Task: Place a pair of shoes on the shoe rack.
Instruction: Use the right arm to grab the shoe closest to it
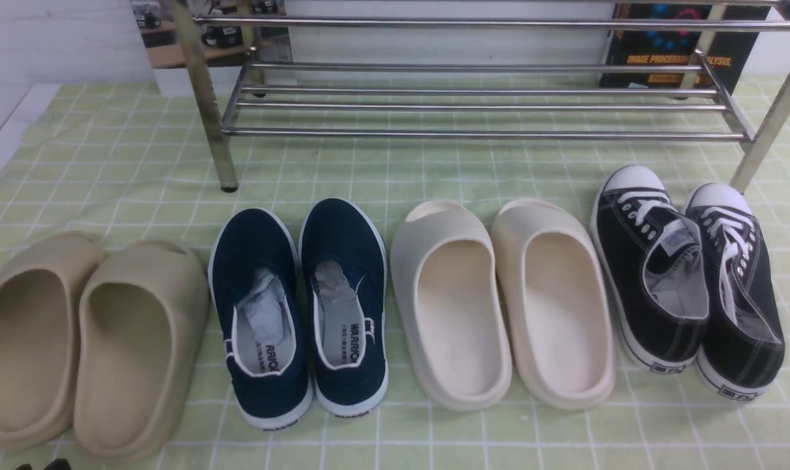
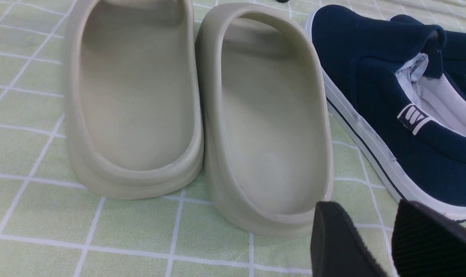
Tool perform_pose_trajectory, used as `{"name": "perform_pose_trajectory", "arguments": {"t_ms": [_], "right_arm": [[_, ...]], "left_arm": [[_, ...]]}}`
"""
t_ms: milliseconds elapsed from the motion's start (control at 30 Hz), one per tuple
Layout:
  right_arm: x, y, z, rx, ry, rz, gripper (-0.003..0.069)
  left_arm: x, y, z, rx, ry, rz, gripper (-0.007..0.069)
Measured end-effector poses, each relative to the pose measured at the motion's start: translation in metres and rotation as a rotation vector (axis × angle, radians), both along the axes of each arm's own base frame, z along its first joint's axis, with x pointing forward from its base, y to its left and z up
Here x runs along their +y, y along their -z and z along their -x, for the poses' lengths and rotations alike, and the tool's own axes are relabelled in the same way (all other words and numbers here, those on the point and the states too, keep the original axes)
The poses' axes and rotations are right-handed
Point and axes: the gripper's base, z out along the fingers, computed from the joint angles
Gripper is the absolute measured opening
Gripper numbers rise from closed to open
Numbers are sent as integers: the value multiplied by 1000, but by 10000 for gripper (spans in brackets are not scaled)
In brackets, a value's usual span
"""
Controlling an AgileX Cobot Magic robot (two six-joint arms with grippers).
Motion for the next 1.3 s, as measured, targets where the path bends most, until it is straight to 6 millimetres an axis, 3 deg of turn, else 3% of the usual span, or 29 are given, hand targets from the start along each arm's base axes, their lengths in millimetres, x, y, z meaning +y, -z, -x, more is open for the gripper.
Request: {"name": "perform_pose_trajectory", "arguments": {"t_ms": [967, 1167, 1300], "right_arm": [[-1, -1, 0, -16, 3, 37, 239], [-1, -18, -4, -231, -1, 48, 239], [0, -41, -3, -495, 8, -84, 239]], "left_arm": [[0, 0, 0, 0, 0, 0, 238], [0, 0, 0, 0, 0, 0, 238], [0, 0, 0, 0, 0, 0, 238]]}}
